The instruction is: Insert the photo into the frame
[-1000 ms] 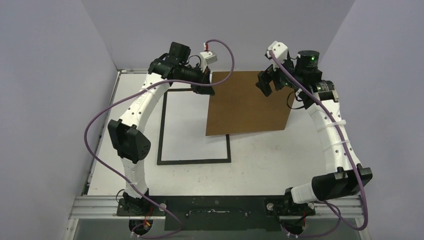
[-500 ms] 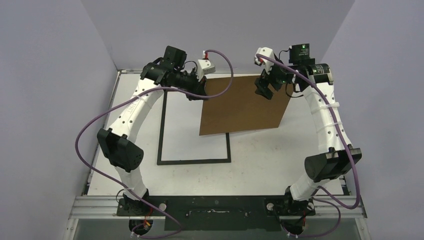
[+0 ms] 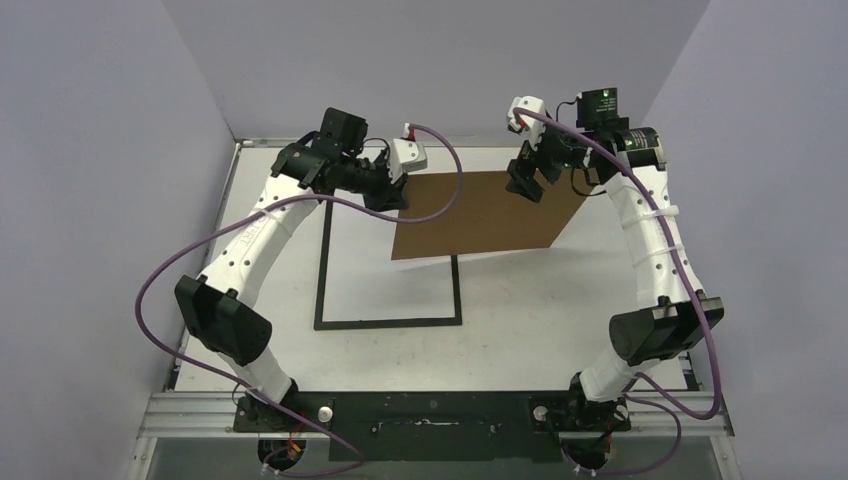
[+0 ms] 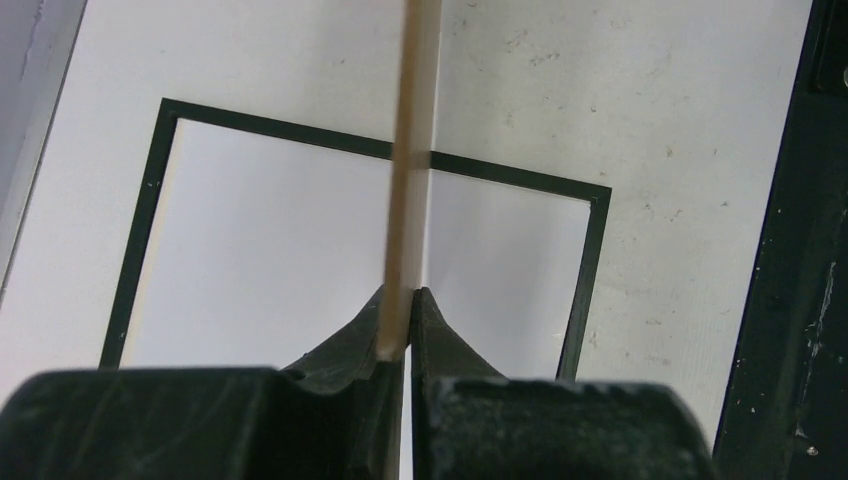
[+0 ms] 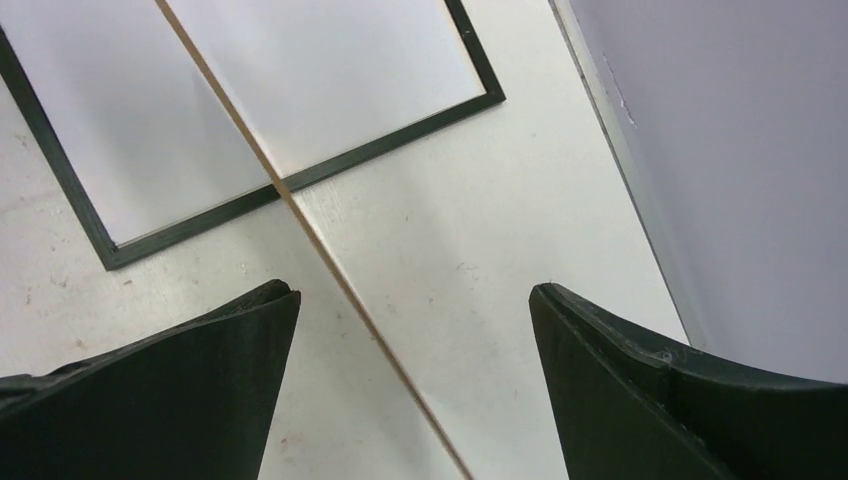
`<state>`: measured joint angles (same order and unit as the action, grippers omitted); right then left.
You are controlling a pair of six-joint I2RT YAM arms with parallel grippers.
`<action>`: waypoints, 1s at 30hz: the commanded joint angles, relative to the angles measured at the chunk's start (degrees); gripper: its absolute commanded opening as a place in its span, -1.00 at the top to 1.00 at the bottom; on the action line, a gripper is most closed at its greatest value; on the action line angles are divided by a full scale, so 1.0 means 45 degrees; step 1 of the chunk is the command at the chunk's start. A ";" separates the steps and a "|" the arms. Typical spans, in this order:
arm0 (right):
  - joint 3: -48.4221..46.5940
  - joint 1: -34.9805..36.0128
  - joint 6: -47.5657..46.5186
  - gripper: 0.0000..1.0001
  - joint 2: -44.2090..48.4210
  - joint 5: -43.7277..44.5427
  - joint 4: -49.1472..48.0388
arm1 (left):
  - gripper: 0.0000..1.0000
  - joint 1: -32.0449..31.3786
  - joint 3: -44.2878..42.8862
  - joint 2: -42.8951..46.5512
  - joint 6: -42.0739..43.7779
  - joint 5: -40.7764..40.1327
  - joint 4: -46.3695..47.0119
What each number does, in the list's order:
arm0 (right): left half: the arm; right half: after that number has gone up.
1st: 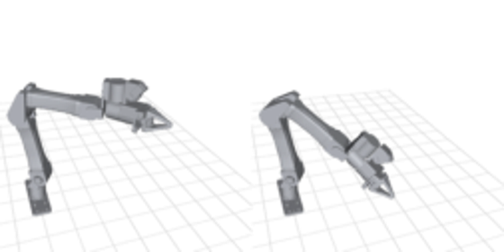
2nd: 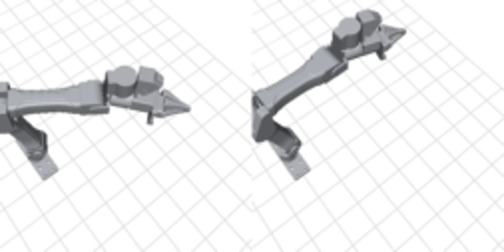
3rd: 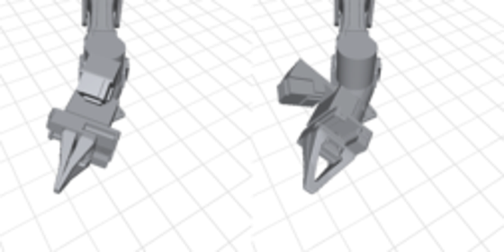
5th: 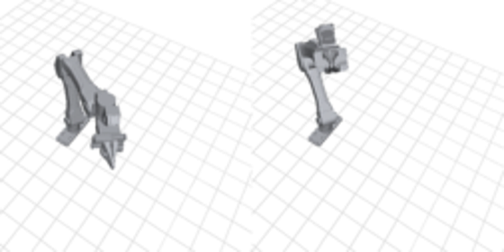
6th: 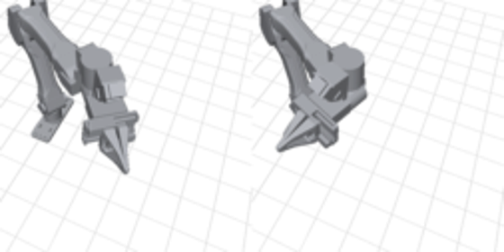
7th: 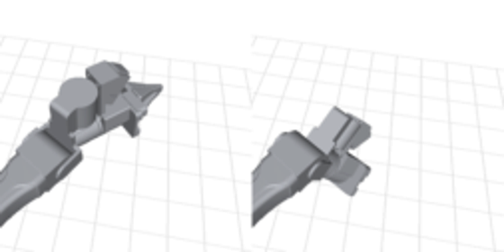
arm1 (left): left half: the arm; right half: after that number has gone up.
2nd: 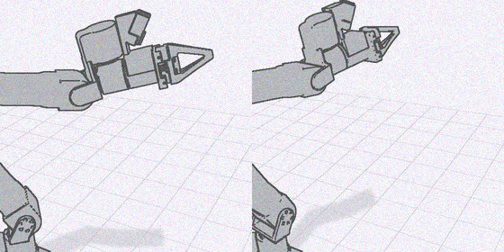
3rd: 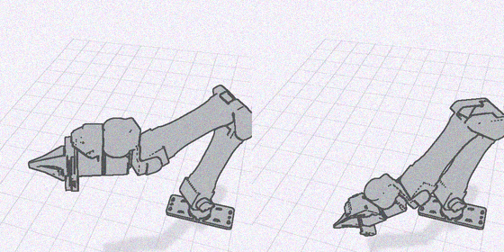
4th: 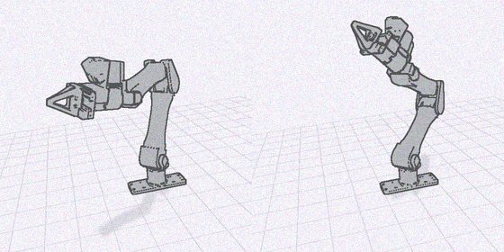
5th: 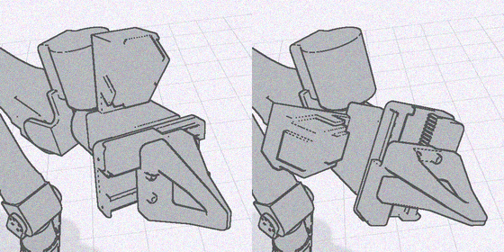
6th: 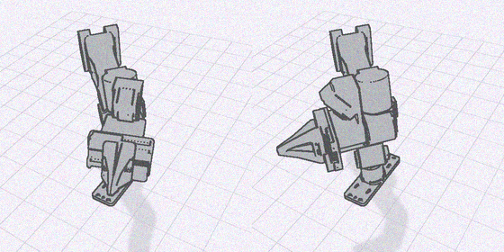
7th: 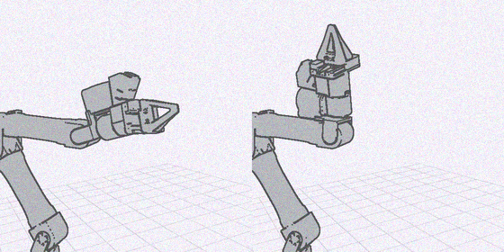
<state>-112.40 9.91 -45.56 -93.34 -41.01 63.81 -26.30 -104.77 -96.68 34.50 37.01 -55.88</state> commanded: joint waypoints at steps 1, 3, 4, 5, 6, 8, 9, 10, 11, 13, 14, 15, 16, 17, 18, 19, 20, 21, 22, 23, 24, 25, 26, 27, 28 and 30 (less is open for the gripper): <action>0.0733 0.0087 0.0835 -0.79 0.1032 -0.0182 -0.2224 | 1.00 -0.0131 0.0060 0.0898 0.0984 -0.0481 0.0908; 0.1442 0.0103 0.1375 -0.80 0.1439 -0.0038 -0.3364 | 1.00 -0.0131 0.0148 0.0980 0.1078 -0.0561 0.0937; 0.1525 0.0102 0.1336 -0.80 0.1469 -0.0223 -0.3329 | 1.00 -0.0131 0.0198 0.1014 0.1058 -0.0583 0.1009; 0.1267 0.0129 0.1001 -0.79 0.1331 -0.0483 -0.2743 | 1.00 -0.0131 0.0231 0.1046 0.1046 -0.0603 0.1096; 0.0832 0.0137 0.0510 -0.78 0.1072 -0.0747 -0.1752 | 1.00 -0.0141 0.0235 0.1042 0.1042 -0.0625 0.1139; -0.0020 0.0228 -0.0476 -0.74 0.0548 -0.0944 0.0057 | 1.00 -0.0151 0.0200 0.1060 0.1079 -0.0613 0.1191; -0.0059 0.0303 -0.0897 -0.71 0.0466 -0.0930 0.0492 | 1.00 -0.0151 0.0170 0.1039 0.1095 -0.0609 0.1199; 0.0015 0.0352 -0.1016 -0.68 0.0405 -0.0925 0.0674 | 1.00 -0.0151 0.0144 0.1037 0.1128 -0.0591 0.1201; 0.0014 0.0409 -0.1109 -0.65 0.0327 -0.0993 0.0858 | 1.00 -0.0151 0.0107 0.1024 0.1219 -0.0579 0.1179; -0.0094 0.0607 -0.1469 -0.59 0.0112 -0.1133 0.1474 | 1.00 -0.0151 -0.0016 0.0934 0.1366 -0.0533 0.1060; -0.0073 0.0782 -0.1542 -0.55 0.0024 -0.1097 0.1685 | 1.00 -0.0151 -0.0091 0.0875 0.1409 -0.0479 0.0940; 0.0010 0.0907 -0.1585 -0.48 -0.0043 -0.1041 0.1741 | 1.00 -0.0151 -0.0145 0.0838 0.1414 -0.0431 0.0907; 0.0072 0.1038 -0.1605 -0.43 -0.0113 -0.0966 0.1772 | 1.00 -0.0151 -0.0171 0.0821 0.1442 -0.0347 0.0883; 0.0111 0.1154 -0.1627 -0.39 -0.0197 -0.0879 0.1803 | 1.00 -0.0151 -0.0191 0.0821 0.1458 -0.0247 0.0848; 0.0114 0.1259 -0.1618 -0.30 -0.0281 -0.0809 0.1814 | 1.00 -0.0151 -0.0194 0.0821 0.1467 -0.0192 0.0832; 0.0122 0.1338 -0.1614 -0.21 -0.0345 -0.0774 0.1816 | 1.00 -0.0151 -0.0194 0.0821 0.1458 -0.0168 0.0823; 0.0098 0.1419 -0.1614 -0.13 -0.0382 -0.0796 0.1791 | 1.00 -0.0141 -0.0184 0.0794 0.1467 -0.0160 0.0790; 0.0063 0.1431 -0.1592 0.04 -0.0380 -0.0950 0.1739 | 1.00 -0.0132 -0.0190 0.0801 0.1487 -0.0176 0.0749; 0.0015 0.1416 -0.1660 0.19 -0.0345 -0.1304 0.1738 | 1.00 -0.0131 -0.0167 0.0802 0.1478 -0.0200 0.0719; 0.0017 0.1421 -0.1720 0.31 -0.0260 -0.1438 0.1686 | 1.00 -0.0114 -0.0159 0.0792 0.1491 -0.0216 0.0713; 0.0007 0.1449 -0.1698 0.42 -0.0191 -0.1367 0.1621 | 1.00 -0.0080 -0.0155 0.0808 0.1469 -0.0208 0.0712; -0.0043 0.1452 -0.1697 0.54 -0.0151 -0.1278 0.1645 | 1.00 -0.0032 -0.0182 0.0820 0.1432 -0.0148 0.0722; -0.0076 0.1460 -0.1758 0.65 -0.0107 -0.1118 0.1707 | 1.00 0.0045 -0.0219 0.0809 0.1361 -0.0041 0.0758; -0.0066 0.1470 -0.1783 0.75 -0.0067 -0.0934 0.1717 | 1.00 0.0116 -0.0246 0.0830 0.1284 0.0105 0.0816; -0.0003 0.1484 -0.1826 0.89 0.0016 -0.0850 0.1718 | 1.00 0.0190 -0.0252 0.0835 0.1228 0.0262 0.0882; 0.0169 0.1504 -0.1808 1.00 0.0188 -0.0776 0.1661 | 1.00 0.0285 -0.0262 0.0841 0.0981 0.0421 0.1111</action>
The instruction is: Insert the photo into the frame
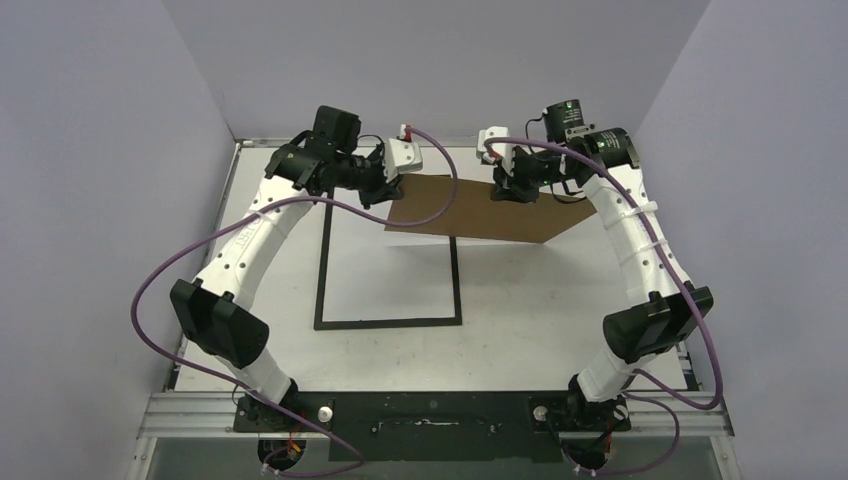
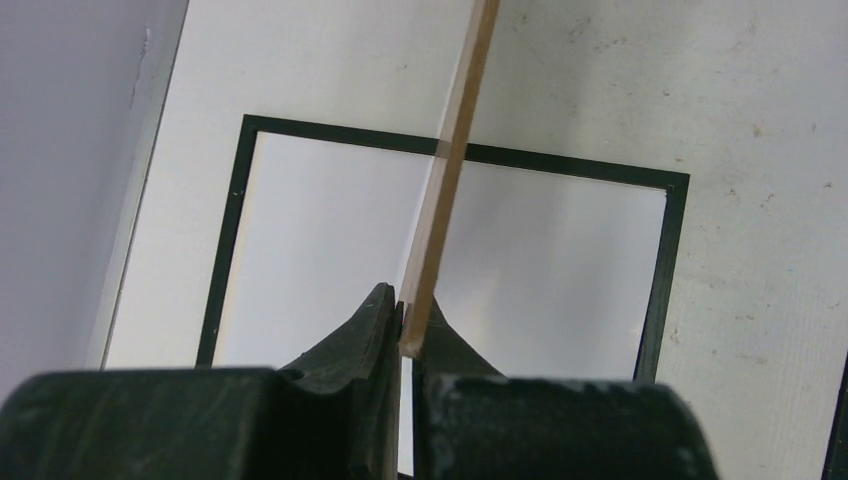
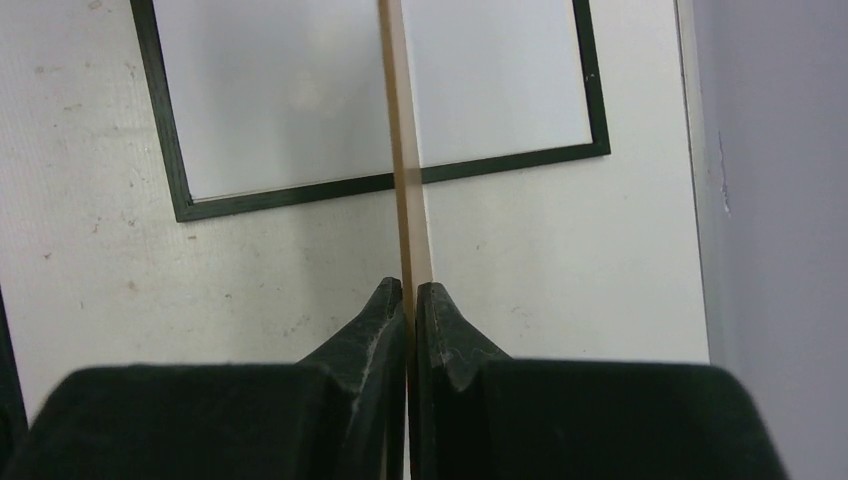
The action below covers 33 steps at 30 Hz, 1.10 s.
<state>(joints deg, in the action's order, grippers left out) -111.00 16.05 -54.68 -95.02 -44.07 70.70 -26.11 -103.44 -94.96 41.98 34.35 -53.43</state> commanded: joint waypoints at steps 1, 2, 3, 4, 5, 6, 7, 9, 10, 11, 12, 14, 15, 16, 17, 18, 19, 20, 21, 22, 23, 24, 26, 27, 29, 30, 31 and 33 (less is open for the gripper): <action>-0.0080 0.0153 0.0260 1.00 0.0625 -0.0080 0.0069 | 1.00 0.0253 -0.0567 0.0457 -0.0859 0.0963 0.0704; -0.0045 0.0149 0.0315 1.00 0.0693 -0.0104 0.0012 | 1.00 0.0255 -0.0583 0.0462 -0.1101 0.0824 0.0899; -0.0014 0.0156 0.0400 1.00 0.0778 -0.0108 -0.0071 | 0.89 0.0255 -0.0602 0.0468 -0.1470 0.0692 0.1092; 0.0022 0.0155 0.0579 1.00 0.0879 -0.0125 -0.0279 | 0.61 0.0255 -0.0597 0.0505 -0.1839 0.0461 0.1299; 0.0036 0.0155 0.0723 1.00 0.1016 -0.0152 -0.0490 | 0.26 0.0255 -0.0565 0.0558 -0.2230 0.0173 0.1718; 0.0028 0.0155 0.0810 1.00 0.1165 -0.0192 -0.0671 | -0.13 0.0270 -0.0468 0.0648 -0.2691 -0.0141 0.2103; 0.0020 0.0150 0.0952 1.00 0.1308 -0.0255 -0.0935 | -0.41 0.0301 -0.0282 0.0779 -0.3127 -0.0713 0.2549; 0.0086 0.0133 0.1349 1.00 0.1678 -0.0302 -0.1510 | -0.79 0.0364 0.0250 0.1201 -0.3810 -0.1598 0.3530; 0.0178 0.0127 0.1549 1.00 0.1959 -0.0303 -0.1838 | -0.90 0.0435 0.0591 0.1461 -0.4146 -0.2084 0.4077; 0.0322 0.0124 0.1831 1.00 0.2206 -0.0313 -0.2253 | -0.94 0.0490 0.0912 0.1762 -0.4564 -0.2672 0.4690; 0.0474 0.0058 0.2086 1.00 0.2480 -0.0519 -0.2617 | -0.94 0.0575 0.1196 0.2017 -0.5068 -0.3399 0.5238; 0.0853 -0.0098 0.2756 1.00 0.2982 -0.0733 -0.3611 | -0.94 0.0895 0.1209 0.2387 -0.6316 -0.4609 0.5697; 0.1082 -0.0124 0.3276 1.00 0.3212 -0.0621 -0.4283 | -0.94 0.1246 0.0982 0.2466 -0.6881 -0.4645 0.5552; 0.1282 -0.0183 0.3709 1.00 0.3414 -0.0626 -0.4890 | -0.94 0.1619 0.0831 0.2576 -0.7472 -0.4430 0.5521; 0.1478 -0.0244 0.4254 1.00 0.3596 -0.0646 -0.5615 | -0.94 0.2017 0.0869 0.2741 -0.8041 -0.4183 0.5669; 0.1737 -0.0324 0.5079 1.00 0.3728 -0.0693 -0.6299 | -0.94 0.2382 0.1084 0.3073 -0.8508 -0.4118 0.5934; 0.1910 -0.0374 0.5775 1.00 0.3823 -0.0728 -0.7085 | -0.94 0.2562 0.1266 0.3311 -0.8920 -0.4225 0.6153; 0.2069 -0.0395 0.6575 1.00 0.3920 -0.0688 -0.7850 | -0.94 0.2736 0.1509 0.3519 -0.9201 -0.4429 0.6371; 0.2318 -0.0400 0.7545 1.00 0.4013 -0.0452 -0.8722 | -0.94 0.2921 0.1744 0.3696 -0.9561 -0.4603 0.6554; 0.2589 -0.0391 0.8720 1.00 0.4091 -0.0241 -0.9798 | -0.94 0.3096 0.1940 0.3765 -0.9777 -0.4639 0.6560; 0.2857 -0.0402 0.9688 1.00 0.4161 0.0007 -1.0721 | -0.94 0.3235 0.2072 0.3747 -0.9894 -0.4786 0.6407; 0.3122 -0.0357 1.0785 1.00 0.4221 0.0429 -1.1998 | -0.94 0.3359 0.2186 0.3666 -1.0109 -0.5165 0.6195; 0.3141 -0.0335 1.3130 1.00 0.4058 0.1348 -1.3012 | -0.94 0.3767 0.2489 0.3464 -1.0629 -0.5624 0.5660; 0.2906 -0.0278 1.4108 1.00 0.3879 0.1959 -1.3034 | -0.94 0.4004 0.2804 0.3397 -1.0965 -0.5785 0.5586; 0.2704 -0.0164 1.5728 1.00 0.3581 0.2898 -1.3160 | -0.94 0.4591 0.3372 0.3189 -1.1738 -0.5765 0.5361; 0.2744 -0.0068 1.6386 1.00 0.3534 0.3368 -1.3246 | -0.95 0.4962 0.3625 0.3033 -1.2144 -0.5583 0.5217; 0.2883 0.0044 1.7033 1.00 0.3547 0.3928 -1.3388 | -0.94 0.5316 0.3823 0.2827 -1.2527 -0.5360 0.5038; 0.3122 0.0226 1.8153 1.00 0.3476 0.4641 -1.3419 | -0.92 0.6255 0.4157 0.2367 -1.3212 -0.4797 0.4717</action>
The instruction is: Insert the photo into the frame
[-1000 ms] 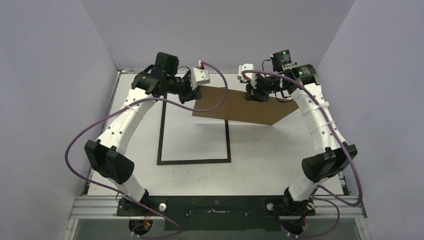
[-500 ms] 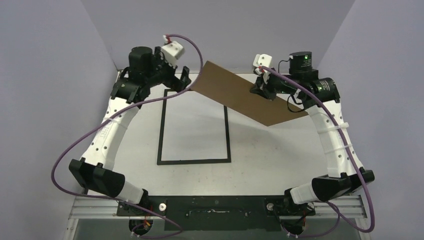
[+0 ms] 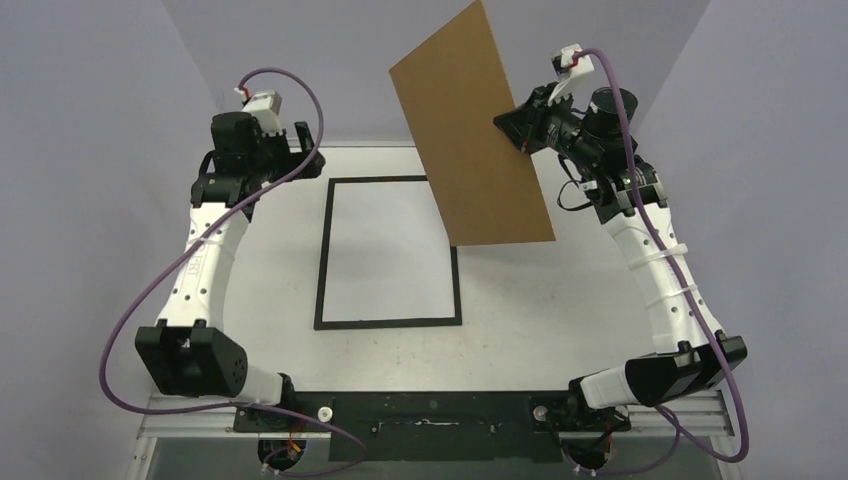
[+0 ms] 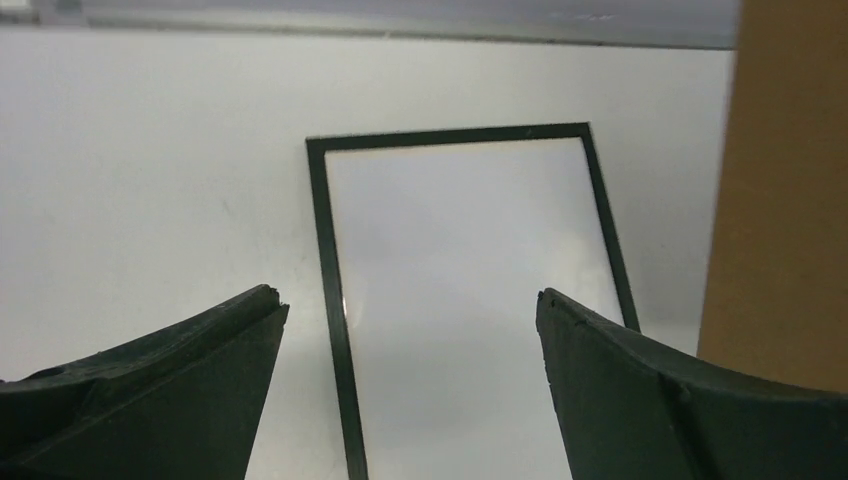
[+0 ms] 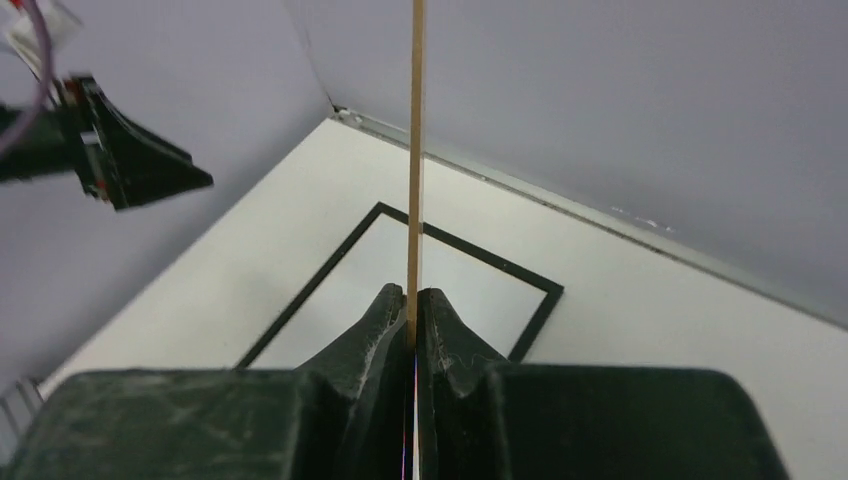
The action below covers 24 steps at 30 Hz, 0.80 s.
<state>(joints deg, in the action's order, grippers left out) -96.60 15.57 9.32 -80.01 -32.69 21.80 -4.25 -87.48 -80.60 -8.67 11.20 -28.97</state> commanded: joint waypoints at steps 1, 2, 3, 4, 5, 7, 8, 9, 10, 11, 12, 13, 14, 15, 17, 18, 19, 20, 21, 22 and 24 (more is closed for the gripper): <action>-0.0016 0.0434 0.4355 1.00 0.0084 0.2496 -0.2398 | -0.88 0.1692 0.0773 -0.1077 -0.2256 0.0470 -0.0872; 0.0007 0.0586 0.4835 1.00 -0.0009 0.2852 -0.2166 | -0.86 0.1946 0.0987 -0.1272 -0.2484 0.0486 -0.0928; 0.0078 0.0666 0.5320 1.00 -0.0089 0.3089 -0.2027 | -0.85 0.2147 0.1236 -0.1521 -0.2724 0.0409 -0.1035; 0.0284 0.0759 0.6241 1.00 -0.0128 0.3336 -0.2005 | -0.84 0.2316 0.1345 -0.1920 -0.2899 0.0239 -0.1183; 0.0632 0.0846 0.7041 1.00 -0.0121 0.3550 -0.2185 | -0.83 0.2481 0.1444 -0.2150 -0.3006 0.0073 -0.1304; 0.1823 0.1060 0.8591 1.00 0.0022 0.4026 -0.3098 | -0.78 0.2735 0.1586 -0.2984 -0.3149 0.0111 -0.1413; 0.2372 0.1172 0.9193 1.00 0.0032 0.4249 -0.3447 | -0.76 0.2799 0.1674 -0.3337 -0.3186 0.0221 -0.1382; 0.2851 0.1281 0.9742 1.00 0.0007 0.4570 -0.3574 | -0.73 0.2849 0.1783 -0.3705 -0.3257 0.0369 -0.1307; 0.3280 0.1312 1.0279 1.00 -0.0060 0.4727 -0.3697 | -0.69 0.2884 0.1865 -0.4042 -0.3331 0.0497 -0.1195; 0.3768 0.1369 1.0686 1.00 -0.0173 0.4603 -0.4116 | -0.65 0.2896 0.1931 -0.4396 -0.3411 0.0670 -0.1081; 0.4163 0.1447 1.1076 1.00 -0.0287 0.4546 -0.4463 | -0.61 0.2898 0.2003 -0.4734 -0.3473 0.0967 -0.0918; 0.4537 0.1562 1.1352 1.00 -0.0390 0.4556 -0.4700 | -0.57 0.2898 0.2058 -0.5010 -0.3483 0.1236 -0.0673; 0.4926 0.1681 1.1581 1.00 -0.0495 0.4533 -0.5376 | -0.52 0.2898 0.2055 -0.5301 -0.3526 0.1385 -0.0474; 0.5275 0.1821 1.1788 1.00 -0.0564 0.4564 -0.6038 | -0.45 0.2912 0.1977 -0.5535 -0.3542 0.1433 -0.0365; 0.5898 0.2083 1.2161 1.00 -0.0757 0.4407 -0.7081 | -0.33 0.2963 0.1771 -0.5984 -0.3497 0.1373 -0.0288; 0.6083 0.2193 1.2308 1.00 -0.0904 0.4312 -0.7380 | -0.29 0.2989 0.1683 -0.6170 -0.3501 0.1382 -0.0265; 0.6101 0.2330 1.2382 1.00 -0.1045 0.4197 -0.7559 | -0.25 0.3009 0.1569 -0.6379 -0.3503 0.1422 -0.0262; 0.6083 0.2410 1.2399 1.00 -0.1175 0.4087 -0.7635 | -0.19 0.3014 0.1479 -0.6576 -0.3504 0.1476 -0.0261; 0.6071 0.2493 1.2415 1.00 -0.1292 0.4023 -0.7691 | -0.14 0.3015 0.1414 -0.6779 -0.3514 0.1568 -0.0229; 0.6072 0.2537 1.2444 1.00 -0.1426 0.3922 -0.7806 | -0.10 0.3015 0.1379 -0.6980 -0.3537 0.1646 -0.0179; 0.6165 0.2567 1.2641 1.00 -0.1716 0.3712 -0.8054 | -0.02 0.3015 0.1338 -0.7362 -0.3543 0.1709 -0.0146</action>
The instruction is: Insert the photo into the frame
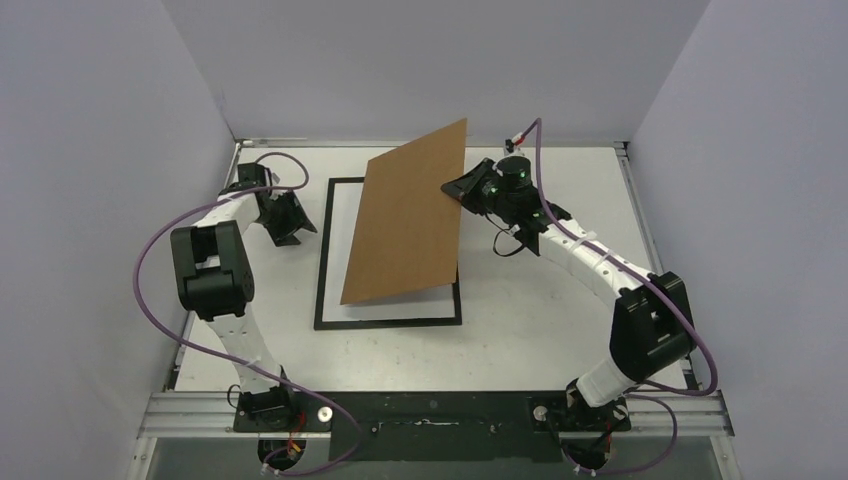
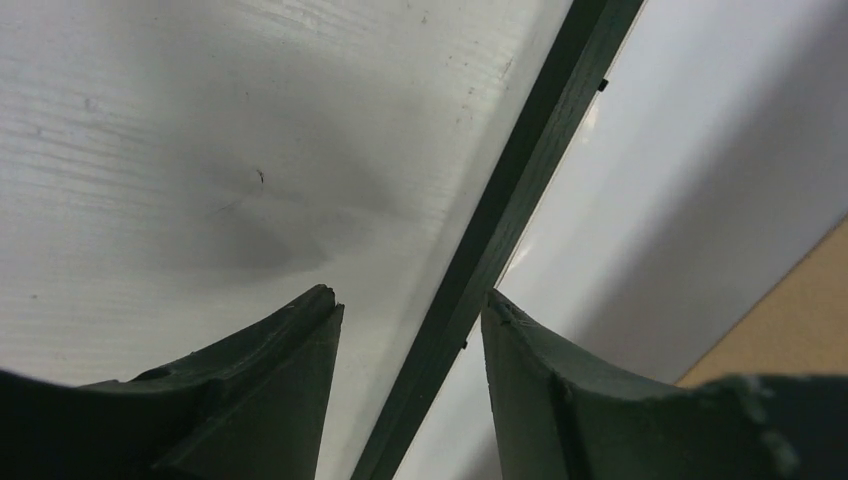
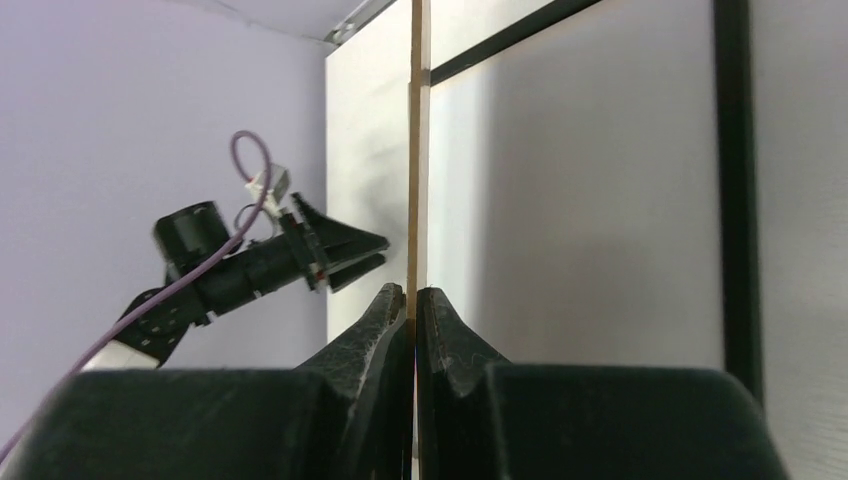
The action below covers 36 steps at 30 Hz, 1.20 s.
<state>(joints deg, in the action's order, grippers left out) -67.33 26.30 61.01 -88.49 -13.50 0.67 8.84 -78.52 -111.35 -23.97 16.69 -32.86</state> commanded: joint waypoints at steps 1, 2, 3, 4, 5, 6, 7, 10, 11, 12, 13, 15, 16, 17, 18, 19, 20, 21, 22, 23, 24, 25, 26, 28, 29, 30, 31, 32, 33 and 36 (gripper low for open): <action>-0.0278 0.0176 0.1261 1.00 0.0020 -0.0645 -0.3560 | 0.00 0.0106 -0.0656 -0.0668 -0.0148 0.0542 0.0720; -0.0236 0.0188 0.1341 1.00 -0.0138 -0.0760 -0.3719 | 0.02 0.0106 -0.0656 -0.0808 -0.0136 0.0610 0.0740; -0.0263 0.0204 0.1360 1.00 -0.0360 -0.0928 -0.3864 | 0.05 0.0106 -0.0647 -0.0906 -0.0147 0.0691 0.0777; -0.0334 0.0216 0.1353 1.00 -0.0591 -0.1107 -0.3935 | 0.07 0.0106 -0.0638 -0.0991 -0.0129 0.0802 0.0845; -0.0380 0.0222 0.1321 1.00 -0.0832 -0.1237 -0.3996 | 0.07 0.0106 -0.0627 -0.1055 -0.0107 0.0820 0.0883; -0.0400 0.0228 0.1229 1.00 -0.1079 -0.1449 -0.4200 | 0.07 0.0106 -0.0636 -0.1093 -0.0102 0.0797 0.0858; -0.0422 0.0246 0.1161 1.00 -0.1288 -0.1561 -0.4265 | 0.07 0.0106 -0.0637 -0.1107 -0.0077 0.0800 0.0857; -0.0745 0.0247 0.0998 1.00 -0.2004 -0.1945 -0.4234 | 0.07 0.0106 -0.0650 -0.1206 -0.0007 0.0940 0.0857; -0.0855 0.0234 0.0976 1.00 -0.2210 -0.2004 -0.4306 | 0.07 0.0106 -0.0656 -0.1241 -0.0004 0.1025 0.0867; -0.0884 0.0234 0.0983 1.00 -0.2418 -0.2150 -0.4599 | 0.08 0.0110 -0.0656 -0.1287 -0.0006 0.1156 0.0912; -0.0959 0.0246 0.1018 1.00 -0.2637 -0.2229 -0.4718 | 0.10 0.0106 -0.0656 -0.1337 -0.0021 0.1272 0.0957; -0.1058 0.0238 0.1112 1.00 -0.3079 -0.2420 -0.5000 | 0.14 0.0106 -0.0702 -0.1457 -0.0090 0.1447 0.1007; -0.1095 0.0237 0.1144 1.00 -0.3233 -0.2458 -0.5056 | 0.17 0.0106 -0.0728 -0.1524 -0.0127 0.1506 0.1027; -0.1120 0.0254 0.1138 1.00 -0.3354 -0.2519 -0.5032 | 0.20 0.0106 -0.0776 -0.1581 -0.0156 0.1543 0.1032; -0.1171 0.0266 0.1029 1.00 -0.3470 -0.2551 -0.4931 | 0.21 0.0106 -0.0774 -0.1642 -0.0166 0.1579 0.1018; -0.1168 0.0268 0.0948 1.00 -0.3533 -0.2524 -0.4772 | 0.22 0.0106 -0.0774 -0.1691 -0.0222 0.1552 0.0997; -0.1112 0.0268 0.0891 1.00 -0.3595 -0.2510 -0.4752 | 0.22 0.0106 -0.0774 -0.1736 -0.0253 0.1556 0.0990; -0.1066 0.0258 0.0867 1.00 -0.3639 -0.2531 -0.4735 | 0.24 0.0106 -0.0774 -0.1776 -0.0249 0.1596 0.0993; -0.1028 0.0257 0.0857 1.00 -0.3703 -0.2526 -0.4701 | 0.25 0.0106 -0.0778 -0.1825 -0.0249 0.1659 0.0996; -0.0989 0.0266 0.0856 1.00 -0.3770 -0.2528 -0.4699 | 0.26 0.0106 -0.0791 -0.1892 -0.0273 0.1721 0.1009; -0.0953 0.0265 0.0873 1.00 -0.3844 -0.2584 -0.4758 | 0.27 0.0106 -0.0820 -0.1942 -0.0296 0.1807 0.1023; -0.0941 0.0263 0.0875 1.00 -0.3902 -0.2616 -0.4750 | 0.29 0.0093 -0.0838 -0.1995 -0.0304 0.1908 0.1073; -0.0927 0.0267 0.0885 1.00 -0.3946 -0.2661 -0.4705 | 0.31 0.0092 -0.0865 -0.2070 -0.0346 0.2018 0.1089; -0.0828 0.0244 0.0974 1.00 -0.3951 -0.2799 -0.4801 | 0.35 0.0086 -0.0912 -0.2188 -0.0436 0.2161 0.1130; -0.0717 0.0243 0.1017 1.00 -0.3908 -0.2813 -0.4817 | 0.37 0.0069 -0.0925 -0.2221 -0.0468 0.2196 0.1145; -0.0643 0.0228 0.1064 1.00 -0.3820 -0.2845 -0.4860 | 0.39 0.0067 -0.0929 -0.2230 -0.0479 0.2188 0.1165; -0.0550 0.0194 0.1138 1.00 -0.3772 -0.2890 -0.4922 | 0.41 0.0067 -0.0930 -0.2250 -0.0493 0.2163 0.1159; -0.0446 0.0159 0.1296 1.00 -0.3727 -0.2964 -0.5115 | 0.42 0.0067 -0.0925 -0.2250 -0.0494 0.2126 0.1164; -0.0335 0.0105 0.1470 1.00 -0.3702 -0.3034 -0.5317 | 0.42 0.0067 -0.0927 -0.2280 -0.0477 0.2099 0.1162; -0.0239 0.0035 0.1580 1.00 -0.3607 -0.3075 -0.5377 | 0.45 0.0068 -0.0911 -0.2304 -0.0507 0.2111 0.1150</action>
<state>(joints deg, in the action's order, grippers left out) -68.40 26.94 65.32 -106.45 -25.02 -16.67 9.10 -81.65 -119.68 -26.48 27.14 -28.88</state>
